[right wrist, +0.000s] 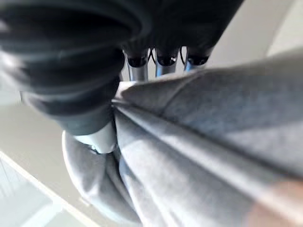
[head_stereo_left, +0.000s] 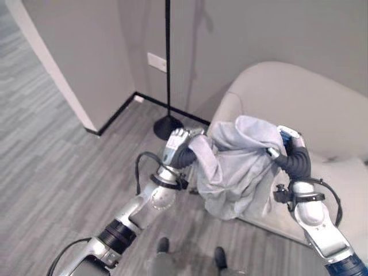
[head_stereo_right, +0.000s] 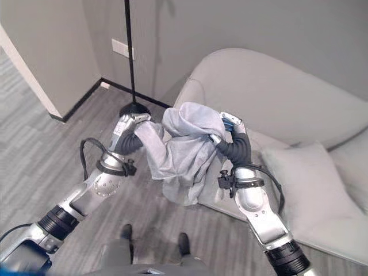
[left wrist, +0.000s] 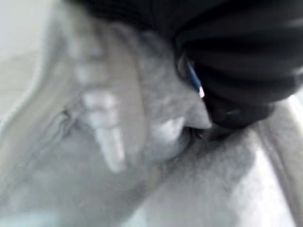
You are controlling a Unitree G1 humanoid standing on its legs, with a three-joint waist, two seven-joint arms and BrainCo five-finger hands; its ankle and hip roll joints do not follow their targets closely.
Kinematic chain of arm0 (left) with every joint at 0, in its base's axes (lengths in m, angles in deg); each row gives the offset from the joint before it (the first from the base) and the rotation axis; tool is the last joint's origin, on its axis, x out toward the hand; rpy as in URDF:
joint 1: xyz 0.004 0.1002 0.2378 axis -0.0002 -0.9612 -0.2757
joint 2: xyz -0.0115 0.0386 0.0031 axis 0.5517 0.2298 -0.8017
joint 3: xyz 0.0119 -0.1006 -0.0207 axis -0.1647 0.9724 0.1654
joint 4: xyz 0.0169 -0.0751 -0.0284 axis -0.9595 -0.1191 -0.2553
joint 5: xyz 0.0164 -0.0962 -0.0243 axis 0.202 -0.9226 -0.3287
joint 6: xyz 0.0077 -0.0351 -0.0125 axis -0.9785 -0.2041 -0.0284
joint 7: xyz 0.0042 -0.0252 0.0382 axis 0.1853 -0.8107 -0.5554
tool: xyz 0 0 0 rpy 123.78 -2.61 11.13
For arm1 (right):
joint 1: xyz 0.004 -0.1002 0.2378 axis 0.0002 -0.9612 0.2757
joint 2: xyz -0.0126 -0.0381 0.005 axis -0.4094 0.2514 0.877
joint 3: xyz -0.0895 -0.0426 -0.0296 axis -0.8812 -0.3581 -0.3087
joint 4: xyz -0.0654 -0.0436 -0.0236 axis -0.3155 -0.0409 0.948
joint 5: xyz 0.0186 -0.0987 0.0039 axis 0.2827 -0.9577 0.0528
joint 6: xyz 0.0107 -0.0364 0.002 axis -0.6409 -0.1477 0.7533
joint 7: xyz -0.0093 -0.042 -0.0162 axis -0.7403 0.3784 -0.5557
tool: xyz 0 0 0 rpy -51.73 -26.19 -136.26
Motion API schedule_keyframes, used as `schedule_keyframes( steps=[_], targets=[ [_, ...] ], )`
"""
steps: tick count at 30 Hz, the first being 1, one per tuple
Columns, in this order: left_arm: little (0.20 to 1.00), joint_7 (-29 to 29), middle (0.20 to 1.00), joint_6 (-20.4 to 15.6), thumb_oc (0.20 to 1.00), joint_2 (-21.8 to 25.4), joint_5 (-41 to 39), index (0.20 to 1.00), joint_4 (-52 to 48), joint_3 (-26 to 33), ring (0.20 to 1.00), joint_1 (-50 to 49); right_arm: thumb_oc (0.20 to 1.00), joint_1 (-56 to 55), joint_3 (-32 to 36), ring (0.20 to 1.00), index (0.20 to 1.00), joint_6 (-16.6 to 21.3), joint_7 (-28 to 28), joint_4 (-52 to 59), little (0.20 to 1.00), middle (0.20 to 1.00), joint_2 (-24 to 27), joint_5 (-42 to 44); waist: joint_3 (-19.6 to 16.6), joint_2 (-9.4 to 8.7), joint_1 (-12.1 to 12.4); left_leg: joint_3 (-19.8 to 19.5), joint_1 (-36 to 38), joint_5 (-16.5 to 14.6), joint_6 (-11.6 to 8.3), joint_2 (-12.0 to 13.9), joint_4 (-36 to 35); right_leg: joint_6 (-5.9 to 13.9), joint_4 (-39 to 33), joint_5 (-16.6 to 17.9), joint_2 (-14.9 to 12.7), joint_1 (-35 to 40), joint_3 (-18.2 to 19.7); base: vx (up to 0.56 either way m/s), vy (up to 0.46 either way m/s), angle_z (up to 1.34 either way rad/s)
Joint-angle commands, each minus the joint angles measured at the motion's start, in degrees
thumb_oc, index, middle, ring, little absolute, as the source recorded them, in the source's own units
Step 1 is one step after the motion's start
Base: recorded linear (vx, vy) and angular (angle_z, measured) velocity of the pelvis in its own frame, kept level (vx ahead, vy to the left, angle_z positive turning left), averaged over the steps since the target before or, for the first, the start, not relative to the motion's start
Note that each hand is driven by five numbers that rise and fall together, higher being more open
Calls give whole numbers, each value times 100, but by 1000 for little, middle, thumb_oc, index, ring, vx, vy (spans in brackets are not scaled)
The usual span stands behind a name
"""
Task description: Hang the clothes on the sofa on the clothes rack.
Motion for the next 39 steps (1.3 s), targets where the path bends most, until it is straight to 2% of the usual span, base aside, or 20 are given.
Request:
schedule_keyframes(
  steps=[1, 4, 5, 6, 7, 8, 9, 13, 15, 16, 21, 24, 26, 29, 31, 32, 34, 35, 36, 39],
  targets=[
    [200, 361, 200, -290, 200, 89, 124, 200, -527, 327, 200, 215, 200, 351, 463, 200, 200, 237, 146, 356, 200, 200, 194, -219, -387, 39, 48, -404, 325, 641, -727, 826, -1611, 745, -324, 970, -651, 330, -91, 104, 297, -32],
    [200, 492, 200, -232, 200, 198, 80, 200, -506, 295, 200, 209, 200, 454, 374, 200, 200, 242, 138, 402, 200, 200, 116, -164, -470, 60, -13, -187, 452, 441, -569, 808, -1597, 662, -324, 1612, -756, 53, -237, 117, 247, -44],
    [200, 500, 200, -197, 200, 226, 110, 200, -466, 264, 200, 222, 200, 508, 290, 200, 200, 265, 90, 399, 200, 200, 85, -110, -477, 56, -23, -72, 495, 395, -501, 822, -1557, 647, -324, 1717, -773, 42, -412, 41, 121, -61],
    [200, 501, 200, -198, 200, 227, 110, 200, -465, 264, 200, 224, 200, 511, 290, 200, 200, 265, 90, 398, 200, 200, 84, -110, -480, 52, -25, -71, 489, 400, -499, 817, -1560, 650, -324, 1719, -777, 34, -409, 107, 207, -68],
    [200, 418, 200, -220, 200, 223, 176, 200, -434, 165, 200, 214, 200, 400, 333, 200, 200, 285, 31, 447, 200, 200, 88, -60, -534, -8, -170, 33, 652, 273, -427, 776, -1579, 598, -287, 1734, -520, 151, -411, 82, 322, -62],
    [200, 215, 200, -278, 200, 204, 206, 200, -440, 59, 200, 184, 200, 192, 469, 200, 200, 350, -25, 481, 200, 200, 158, -30, -634, -105, -338, 129, 840, 247, -319, 639, -1743, 548, -187, 1451, -3, 237, -114, 71, 322, -36],
    [200, 208, 200, -278, 200, 205, 203, 200, -444, 59, 200, 181, 200, 180, 475, 200, 200, 349, -29, 491, 200, 200, 158, -28, -637, -119, -327, 142, 840, 286, -316, 627, -1767, 557, -157, 1448, -10, 206, -89, 0, 281, -6],
    [200, -259, 200, -276, 200, 163, 69, 200, -459, -21, 200, 127, 200, -80, 765, 200, 200, 412, -73, 566, 200, 200, 274, -14, -772, -336, -443, 347, 1103, 263, -138, 231, -2068, 471, 25, 476, 930, 456, 232, 27, 205, -18],
    [200, -423, 200, -317, 200, 46, -34, 200, -367, -84, 200, 217, 200, -255, 951, 200, 200, 487, -20, 601, 200, 200, 269, -44, -755, -357, -480, 328, 1199, 217, -107, 125, -2060, 431, 232, -58, 1250, 457, 484, 62, 127, -24],
    [200, -500, 200, -338, 200, -41, -87, 200, -301, -83, 200, 225, 200, -360, 1031, 200, 200, 532, -5, 618, 200, 200, 241, 17, -736, -357, -487, 300, 1307, 232, -116, 32, -2040, 312, 319, -86, 1367, 450, 521, 73, 59, 1],
    [200, -672, 200, -329, 200, -38, -221, 200, -455, -11, 200, -2, 200, -598, 1116, 200, 200, 519, -153, 622, 200, 200, 240, 347, -723, -242, -428, 289, 1592, 261, -122, -2, -2157, 266, 254, -120, 1433, 537, 411, 96, 16, 6],
    [200, -808, 200, -297, 200, -66, -320, 200, -383, -92, 200, -62, 200, -680, 967, 200, 200, 489, -452, 458, 200, 200, 256, 1015, -710, -174, -417, 251, 1674, 254, -141, -23, -2112, 198, 227, -209, 1489, 567, 368, 81, -3, 8],
    [200, -837, 200, -269, 200, -41, -353, 200, -402, -68, 200, -72, 200, -698, 861, 200, 200, 604, -666, 354, 200, 200, 202, 1591, -643, -145, -409, 209, 1659, 208, -166, -38, -1931, 136, 220, -269, 1526, 563, 345, 47, -41, 28],
    [200, -855, 200, -248, 200, -45, -429, 200, -444, 45, 200, -115, 200, -806, 897, 200, 200, 604, -727, 265, 200, 200, 109, 1778, -467, -140, -402, 151, 1499, 186, -261, -54, -1243, -13, 259, -355, 1566, 602, 276, 19, -49, 19],
    [200, -852, 200, -247, 200, -47, -414, 200, -436, 59, 200, -159, 200, -862, 923, 200, 200, 611, -766, 253, 200, 200, 153, 1751, -346, -167, -403, 34, 1168, 172, -370, -36, -540, -72, 295, -360, 1534, 627, 214, -11, -44, 33],
    [200, -877, 200, -271, 200, -55, -422, 200, -433, 44, 200, -158, 200, -862, 931, 200, 200, 578, -731, 227, 200, 200, 182, 1646, -299, -147, -402, -25, 1017, 203, -419, 0, -313, -90, 342, -381, 1494, 613, 177, -8, 25, 38],
    [200, -890, 200, -298, 200, -85, -412, 200, -424, 33, 200, -155, 200, -869, 954, 200, 200, 562, -689, 203, 200, 200, 206, 1535, -292, -116, -422, -57, 949, 205, -448, 87, -323, -79, 381, -417, 1429, 599, 121, 25, 63, 27],
    [200, -921, 200, -315, 200, -142, -390, 200, -454, 33, 200, -168, 200, -888, 970, 200, 200, 534, -636, 230, 200, 200, 252, 1378, -367, -87, -429, -21, 992, 179, -434, 309, -668, -45, 395, -487, 1225, 590, -24, 77, 88, 14],
    [200, -911, 200, -309, 200, -153, -374, 200, -469, 44, 200, -172, 200, -866, 957, 200, 200, 539, -621, 254, 200, 200, 257, 1352, -411, -82, -403, -50, 1028, 248, -441, 397, -845, -27, 391, -505, 1124, 576, -104, 107, 116, 8],
    [200, -865, 200, -317, 200, -196, -356, 200, -429, 60, 200, -86, 200, -769, 936, 200, 200, 537, -543, 257, 200, 200, 266, 1206, -471, -31, -341, -333, 948, 766, -612, 764, -1599, 12, 368, -615, 890, 521, -198, 87, 98, 18]
  ],
)
